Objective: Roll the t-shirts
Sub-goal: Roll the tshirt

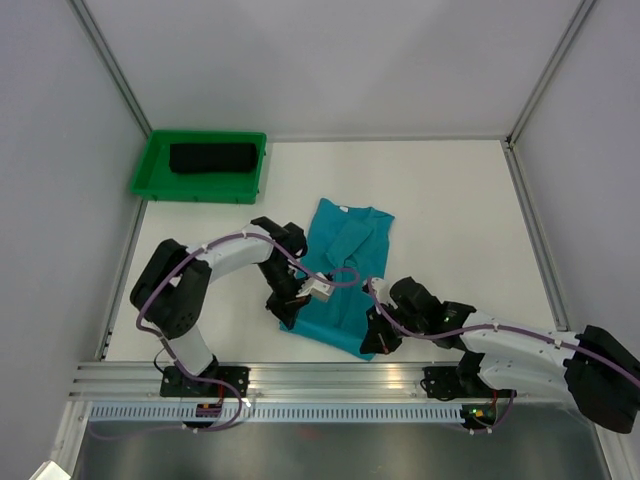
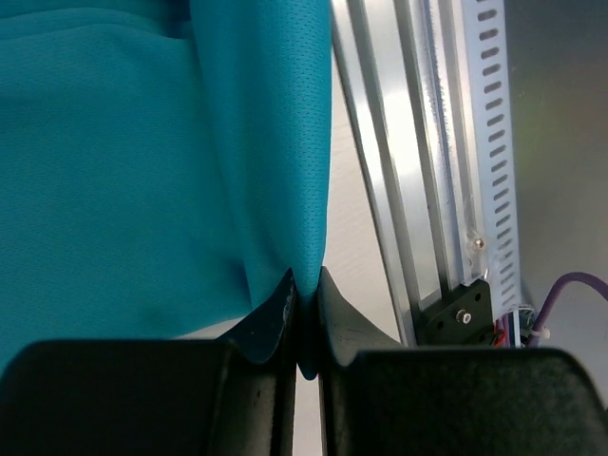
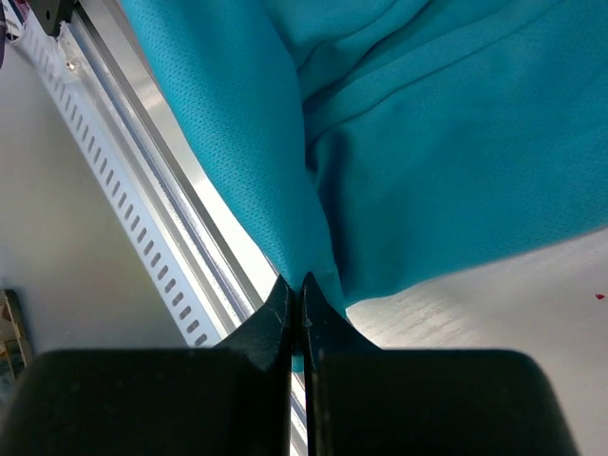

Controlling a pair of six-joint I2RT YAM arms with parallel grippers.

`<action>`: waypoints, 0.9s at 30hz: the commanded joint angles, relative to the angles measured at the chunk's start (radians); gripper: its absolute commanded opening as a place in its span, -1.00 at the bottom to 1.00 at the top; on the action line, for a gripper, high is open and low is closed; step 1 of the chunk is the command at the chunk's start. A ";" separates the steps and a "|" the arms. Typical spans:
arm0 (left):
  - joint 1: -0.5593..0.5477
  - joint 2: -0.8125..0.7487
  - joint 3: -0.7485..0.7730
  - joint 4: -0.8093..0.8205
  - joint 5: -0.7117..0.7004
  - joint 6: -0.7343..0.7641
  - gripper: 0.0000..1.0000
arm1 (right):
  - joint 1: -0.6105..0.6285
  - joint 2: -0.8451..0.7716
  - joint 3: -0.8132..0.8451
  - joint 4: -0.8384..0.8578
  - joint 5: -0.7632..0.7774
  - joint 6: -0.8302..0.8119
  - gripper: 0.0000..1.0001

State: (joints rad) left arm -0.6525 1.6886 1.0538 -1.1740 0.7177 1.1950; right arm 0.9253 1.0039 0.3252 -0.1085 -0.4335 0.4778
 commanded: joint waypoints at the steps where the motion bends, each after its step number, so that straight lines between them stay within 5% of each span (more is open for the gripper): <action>1: 0.053 0.063 0.078 -0.039 0.048 -0.001 -0.74 | -0.043 0.025 -0.006 0.038 -0.085 0.004 -0.99; 9: 0.094 0.190 0.149 -0.003 0.003 -0.061 -0.83 | -0.198 0.212 0.043 0.037 -0.171 -0.027 -0.89; 13: 0.105 0.226 0.130 0.033 -0.026 -0.078 -0.82 | -0.233 0.256 0.058 0.029 -0.153 -0.047 -0.41; 19: 0.116 0.232 0.149 0.046 -0.004 -0.103 -0.82 | -0.237 0.158 0.066 0.004 -0.148 -0.041 0.01; 23: 0.120 0.227 0.149 0.053 0.008 -0.117 -0.74 | -0.235 0.125 0.026 0.038 -0.137 0.004 0.02; 27: 0.122 0.206 0.150 0.056 0.017 -0.120 -0.56 | -0.236 0.180 0.012 0.101 -0.146 0.038 -0.32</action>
State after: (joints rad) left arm -0.5381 1.9213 1.1774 -1.1328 0.7090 1.0946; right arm 0.6914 1.1545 0.3485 -0.0677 -0.5758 0.4759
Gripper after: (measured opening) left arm 0.203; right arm 0.395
